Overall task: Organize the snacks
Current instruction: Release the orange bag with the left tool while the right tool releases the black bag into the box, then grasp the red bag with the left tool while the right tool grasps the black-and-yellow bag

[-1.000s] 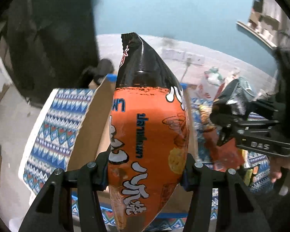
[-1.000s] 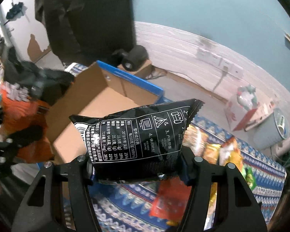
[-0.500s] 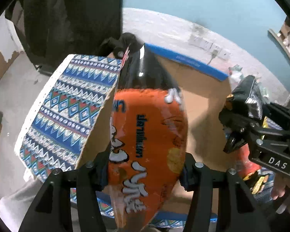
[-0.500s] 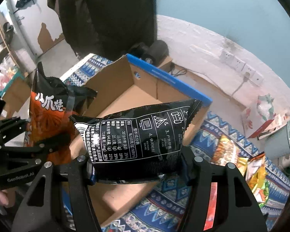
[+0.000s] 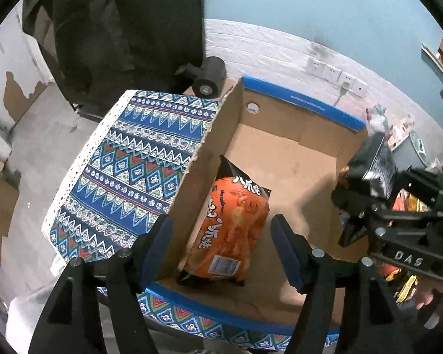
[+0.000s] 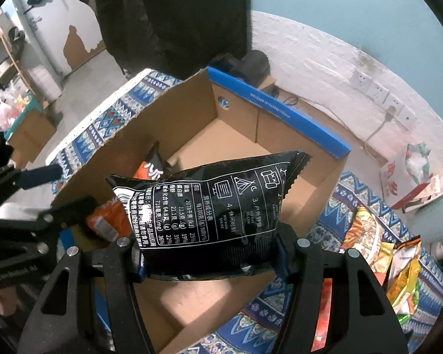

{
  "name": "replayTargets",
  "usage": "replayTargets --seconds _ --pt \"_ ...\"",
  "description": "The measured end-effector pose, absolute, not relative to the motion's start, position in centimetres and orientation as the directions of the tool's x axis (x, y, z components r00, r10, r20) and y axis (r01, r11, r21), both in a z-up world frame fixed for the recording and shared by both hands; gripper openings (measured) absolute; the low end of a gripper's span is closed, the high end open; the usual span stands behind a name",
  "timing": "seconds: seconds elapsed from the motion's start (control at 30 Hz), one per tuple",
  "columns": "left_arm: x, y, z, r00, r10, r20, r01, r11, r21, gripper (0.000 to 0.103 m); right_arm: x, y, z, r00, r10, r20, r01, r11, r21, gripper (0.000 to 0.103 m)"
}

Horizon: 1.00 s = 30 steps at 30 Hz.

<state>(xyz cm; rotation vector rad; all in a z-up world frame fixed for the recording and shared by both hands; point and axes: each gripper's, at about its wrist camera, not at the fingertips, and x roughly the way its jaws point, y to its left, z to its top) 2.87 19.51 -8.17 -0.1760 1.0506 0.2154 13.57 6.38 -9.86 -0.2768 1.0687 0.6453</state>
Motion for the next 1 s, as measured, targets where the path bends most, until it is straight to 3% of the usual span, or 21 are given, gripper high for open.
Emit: replayTargets --seconds 0.23,0.77,1.0 --pt "2.9 18.8 -7.6 0.491 0.086 -0.867 -0.246 0.968 -0.043 0.071 13.5 6.3 -10.3 0.323 0.334 -0.886 -0.615 0.785 0.072 0.077" --pt "3.6 12.3 -7.0 0.494 -0.027 -0.869 -0.122 0.988 -0.1 0.071 12.7 -1.2 -7.3 0.394 0.296 -0.87 -0.53 0.847 0.047 0.08" --pt "3.8 7.8 -6.6 0.5 -0.03 -0.865 -0.037 0.998 -0.056 0.072 12.2 -6.7 -7.4 0.413 0.251 -0.876 -0.459 0.888 0.038 0.08"
